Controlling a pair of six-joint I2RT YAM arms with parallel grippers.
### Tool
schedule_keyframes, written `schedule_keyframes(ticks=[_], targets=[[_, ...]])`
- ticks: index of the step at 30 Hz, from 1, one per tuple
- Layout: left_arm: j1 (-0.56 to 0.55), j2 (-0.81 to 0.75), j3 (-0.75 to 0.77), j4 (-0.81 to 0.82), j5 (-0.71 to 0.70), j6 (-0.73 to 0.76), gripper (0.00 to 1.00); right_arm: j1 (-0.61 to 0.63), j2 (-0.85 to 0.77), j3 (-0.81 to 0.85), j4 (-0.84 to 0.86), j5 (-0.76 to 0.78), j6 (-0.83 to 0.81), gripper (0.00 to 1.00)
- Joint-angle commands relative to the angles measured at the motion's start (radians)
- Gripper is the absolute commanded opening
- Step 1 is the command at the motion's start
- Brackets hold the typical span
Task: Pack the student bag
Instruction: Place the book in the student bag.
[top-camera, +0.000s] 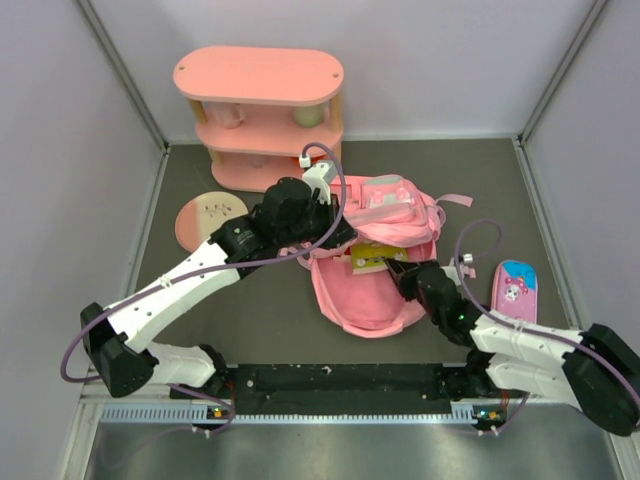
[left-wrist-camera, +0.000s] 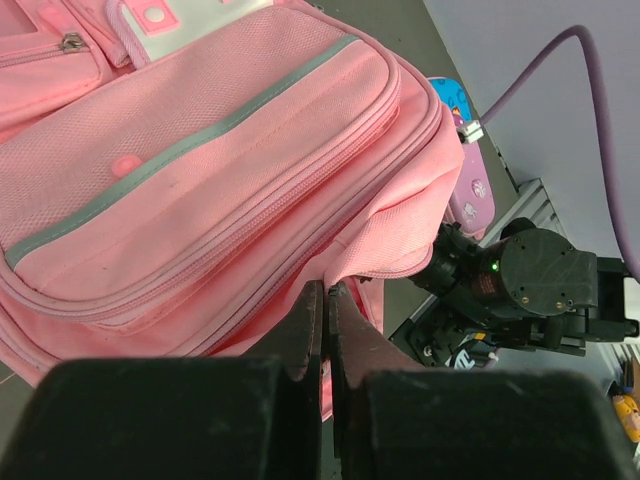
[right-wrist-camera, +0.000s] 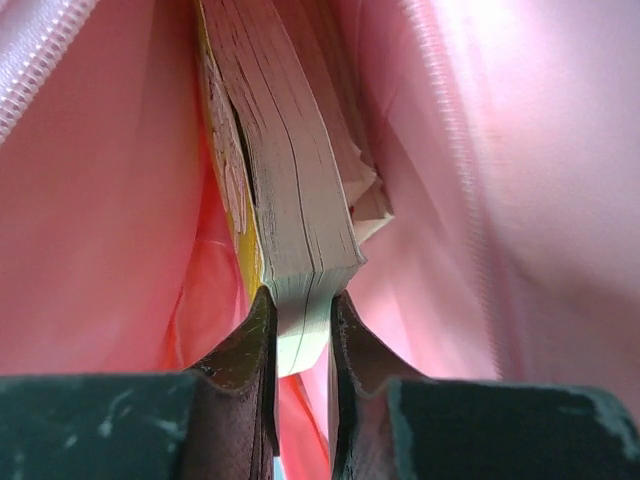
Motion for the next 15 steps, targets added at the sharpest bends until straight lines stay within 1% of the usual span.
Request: schedule_keyframes(ticks=[1,3,4,5,6,7,10,12,15], targets=[[-0.005,-0.047,0.009,0.139,0.019,-0.036,0.00,-0.005,0.105,0.140,0.172,-0.046,0.000,0.00],[-0.005,-0.052,0.005,0.139,0.020,-0.043,0.00,0.001,0.157,0.183,0.160,-0.008,0.008,0.00],[-0.005,-0.053,0.005,0.138,0.020,-0.045,0.00,0.007,0.171,0.232,0.137,0.026,0.013,0.00],[-0.005,-0.053,0.002,0.138,0.016,-0.048,0.00,0.013,0.195,0.258,0.098,0.096,0.058,0.00],[-0.003,-0.055,0.002,0.135,0.016,-0.053,0.00,0.027,0.211,0.284,0.025,0.127,0.079,0.00],[-0.005,-0.056,0.002,0.135,0.014,-0.054,0.00,0.027,0.228,0.322,0.021,0.140,0.088,0.00],[-0.003,-0.055,0.002,0.135,0.019,-0.056,0.00,0.036,0.307,0.365,0.011,0.147,0.114,0.00],[-0.003,-0.053,0.007,0.132,0.017,-0.054,0.00,0.055,0.347,0.367,-0.014,0.204,0.187,0.00],[-0.003,-0.050,0.012,0.132,0.020,-0.057,0.00,0.085,0.410,0.379,-0.057,0.255,0.234,0.00]])
